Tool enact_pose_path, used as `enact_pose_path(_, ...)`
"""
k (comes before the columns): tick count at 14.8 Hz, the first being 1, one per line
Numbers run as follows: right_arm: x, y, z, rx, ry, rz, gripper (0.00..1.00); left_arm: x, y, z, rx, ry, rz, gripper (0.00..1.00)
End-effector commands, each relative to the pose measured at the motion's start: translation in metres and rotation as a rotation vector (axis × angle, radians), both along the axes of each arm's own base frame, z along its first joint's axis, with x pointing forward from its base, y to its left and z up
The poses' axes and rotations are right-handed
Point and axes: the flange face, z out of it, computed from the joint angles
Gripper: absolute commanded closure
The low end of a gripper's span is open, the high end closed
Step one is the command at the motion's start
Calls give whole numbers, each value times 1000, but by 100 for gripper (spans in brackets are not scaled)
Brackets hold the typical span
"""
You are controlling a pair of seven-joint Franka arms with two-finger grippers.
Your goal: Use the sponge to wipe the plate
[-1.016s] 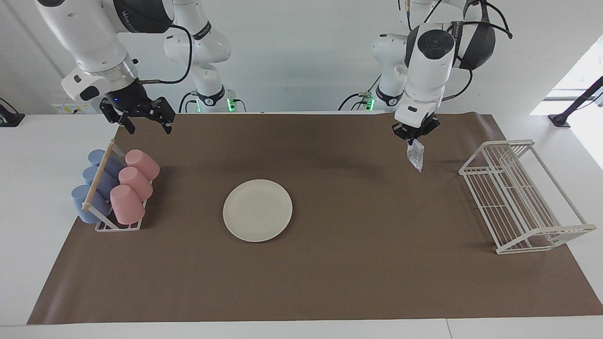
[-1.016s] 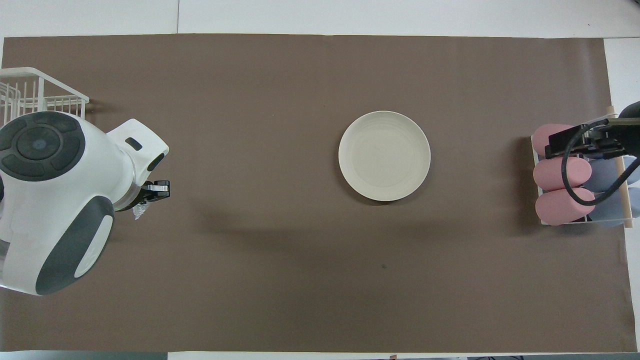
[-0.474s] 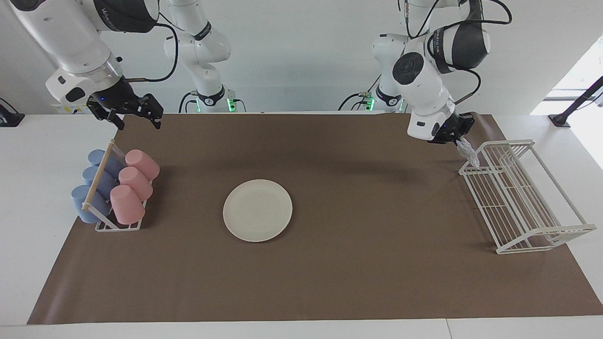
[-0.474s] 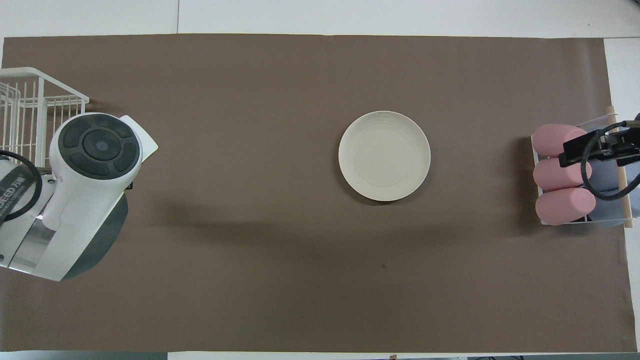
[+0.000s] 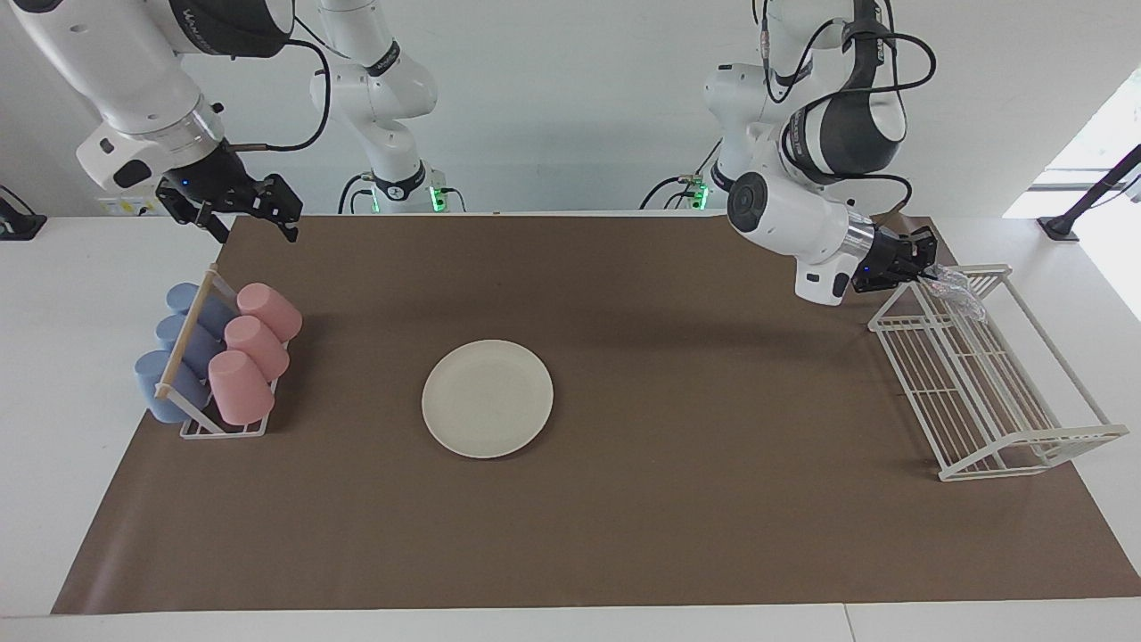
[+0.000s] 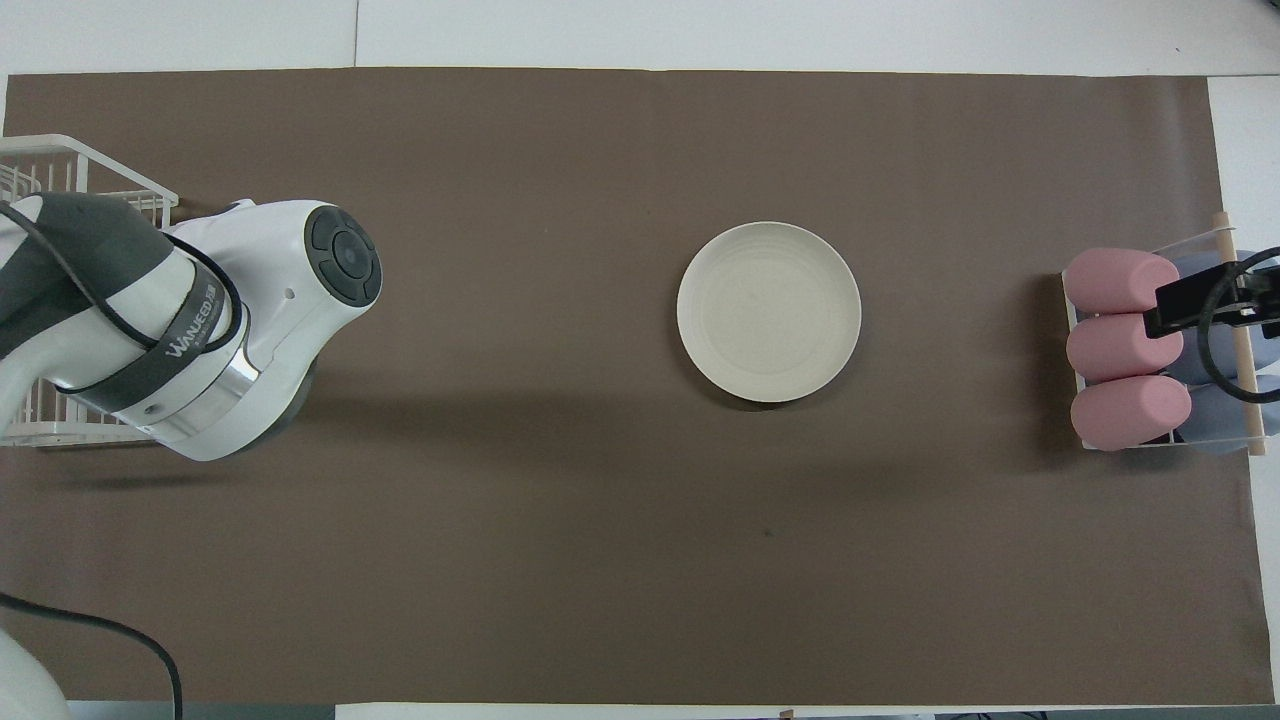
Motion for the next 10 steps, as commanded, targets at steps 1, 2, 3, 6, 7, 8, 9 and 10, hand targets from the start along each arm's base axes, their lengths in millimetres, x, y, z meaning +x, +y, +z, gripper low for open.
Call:
enact_pose_path(1, -1, -2, 3, -12, -8, 26, 0, 36, 18, -42, 115, 3, 32, 100)
enact_pose_path(2, 0, 2, 3, -11, -11, 29, 0, 47, 18, -58, 135, -19, 41, 100)
enact_pose_path(3, 2, 4, 4, -12, -26, 29, 0, 53, 27, -67, 138, -15, 57, 100)
enact_pose_path(6, 2, -4, 4, -11, -37, 23, 0, 56, 48, -77, 123, -21, 86, 100)
enact_pose_path(7, 1, -5, 2, -11, -33, 18, 0, 52, 47, -84, 115, -17, 85, 100)
enact_pose_path(8, 1, -5, 2, -11, -34, 14, 0, 49, 47, -91, 97, -18, 90, 100)
enact_pose_path(9, 1, -4, 2, -11, -37, 16, 0, 49, 45, -93, 68, -27, 96, 100)
enact_pose_path(10, 2, -4, 3, -12, -49, 21, 0, 48, 42, -96, 49, -25, 100, 100)
